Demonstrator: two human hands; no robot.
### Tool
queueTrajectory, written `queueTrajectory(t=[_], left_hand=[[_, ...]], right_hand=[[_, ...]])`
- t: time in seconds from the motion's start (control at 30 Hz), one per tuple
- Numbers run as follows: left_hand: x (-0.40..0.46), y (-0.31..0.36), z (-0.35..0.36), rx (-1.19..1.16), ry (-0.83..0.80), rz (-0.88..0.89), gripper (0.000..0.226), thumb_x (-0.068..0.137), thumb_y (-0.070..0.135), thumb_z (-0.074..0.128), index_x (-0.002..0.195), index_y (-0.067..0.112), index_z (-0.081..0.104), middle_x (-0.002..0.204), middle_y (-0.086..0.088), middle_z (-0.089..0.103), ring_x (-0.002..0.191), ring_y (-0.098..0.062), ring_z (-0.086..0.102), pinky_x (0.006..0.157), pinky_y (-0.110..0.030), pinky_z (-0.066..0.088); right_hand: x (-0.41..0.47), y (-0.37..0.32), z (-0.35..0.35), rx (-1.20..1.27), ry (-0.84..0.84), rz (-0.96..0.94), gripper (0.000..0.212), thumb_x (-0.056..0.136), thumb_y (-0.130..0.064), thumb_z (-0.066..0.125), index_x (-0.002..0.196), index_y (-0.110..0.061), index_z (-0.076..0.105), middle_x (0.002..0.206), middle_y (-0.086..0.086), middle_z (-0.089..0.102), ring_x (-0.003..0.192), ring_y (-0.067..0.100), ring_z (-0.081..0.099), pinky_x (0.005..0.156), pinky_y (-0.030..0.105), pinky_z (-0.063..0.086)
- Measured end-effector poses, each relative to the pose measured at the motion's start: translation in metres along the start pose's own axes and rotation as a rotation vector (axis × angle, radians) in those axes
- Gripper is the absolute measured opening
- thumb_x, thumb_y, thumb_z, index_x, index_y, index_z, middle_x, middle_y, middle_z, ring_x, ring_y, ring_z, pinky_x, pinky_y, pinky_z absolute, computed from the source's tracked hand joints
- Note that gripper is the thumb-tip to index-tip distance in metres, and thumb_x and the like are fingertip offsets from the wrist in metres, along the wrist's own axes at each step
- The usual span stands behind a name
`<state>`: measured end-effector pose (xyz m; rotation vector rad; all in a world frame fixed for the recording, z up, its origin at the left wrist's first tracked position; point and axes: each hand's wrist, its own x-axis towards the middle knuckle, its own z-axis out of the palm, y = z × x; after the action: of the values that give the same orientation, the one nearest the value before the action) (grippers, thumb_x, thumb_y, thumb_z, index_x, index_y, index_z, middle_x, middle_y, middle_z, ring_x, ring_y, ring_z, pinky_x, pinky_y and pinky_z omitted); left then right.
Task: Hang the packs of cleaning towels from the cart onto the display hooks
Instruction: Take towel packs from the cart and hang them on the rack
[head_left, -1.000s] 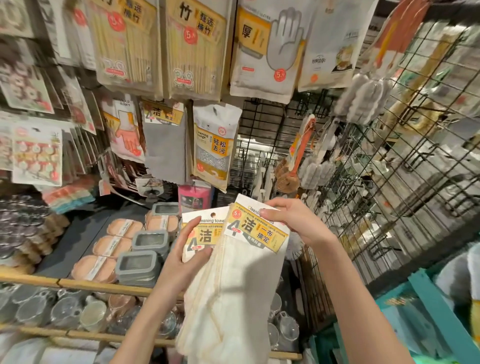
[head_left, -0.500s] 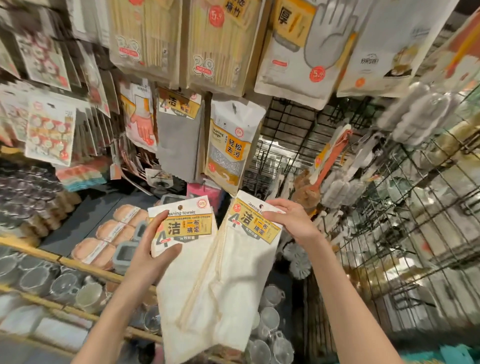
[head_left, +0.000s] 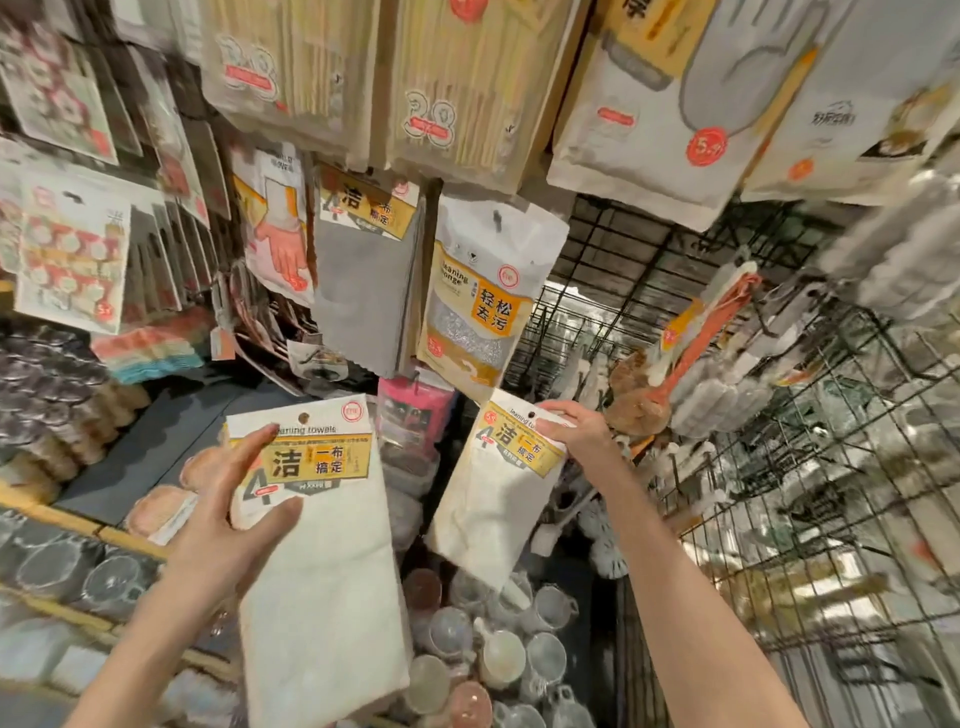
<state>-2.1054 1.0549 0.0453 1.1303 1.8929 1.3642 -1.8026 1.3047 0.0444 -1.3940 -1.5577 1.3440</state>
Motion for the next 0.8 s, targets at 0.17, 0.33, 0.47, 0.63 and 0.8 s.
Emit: queueTrajectory(t=[0.17,0.33,0.47,0.63,0.8], left_hand=[[0.005,-0.013,0.008,0.004,-0.014,-0.009,0.074,0.079,0.013,0.076,0.128,0.06,0.045,0.135,0.009,0.055,0.122,-0.009,0.047,0.097,-0.032,0.034],[0.004,-0.011,0.014,-0.061,-0.081,-0.03,0.07,0.076,0.023,0.073,0.127,0.061,0.044,0.136,0.017,0.05,0.127,-0.018,0.048,0.104,-0.042,0.039],[0.004,-0.01,0.016,-0.08,-0.084,-0.057,0.071,0.069,0.035,0.071,0.131,0.057,0.044,0.137,0.01,0.052,0.126,-0.024,0.05,0.106,-0.055,0.039],[0.002,-0.003,0.019,-0.112,-0.082,-0.091,0.071,0.074,0.025,0.074,0.128,0.06,0.045,0.135,0.011,0.054,0.119,-0.042,0.052,0.096,-0.067,0.038],[-0.005,0.009,0.025,-0.177,-0.066,-0.044,0.075,0.08,0.011,0.072,0.121,0.068,0.045,0.131,0.032,0.052,0.122,0.004,0.049,0.101,-0.025,0.04]], right_hand=[[0.017,0.009,0.003,-0.04,0.062,0.024,0.024,0.08,0.005,0.066,0.103,-0.002,0.067,0.097,0.008,0.063,0.082,0.018,0.061,0.074,0.033,0.052],[0.027,0.022,0.004,-0.021,0.079,0.029,0.022,0.081,0.0,0.067,0.103,-0.005,0.068,0.092,0.0,0.065,0.079,0.012,0.063,0.068,0.025,0.052],[0.034,0.023,0.007,0.01,0.064,0.01,0.021,0.081,0.001,0.067,0.101,-0.005,0.068,0.092,0.005,0.066,0.078,0.015,0.064,0.064,0.022,0.052],[0.043,0.023,0.009,-0.058,0.069,-0.059,0.019,0.079,-0.004,0.07,0.092,-0.018,0.071,0.087,-0.007,0.067,0.08,0.01,0.065,0.068,0.018,0.052],[0.05,0.027,-0.001,-0.058,0.096,0.028,0.027,0.079,-0.008,0.073,0.105,-0.009,0.066,0.106,0.008,0.065,0.096,0.021,0.062,0.08,0.031,0.052]])
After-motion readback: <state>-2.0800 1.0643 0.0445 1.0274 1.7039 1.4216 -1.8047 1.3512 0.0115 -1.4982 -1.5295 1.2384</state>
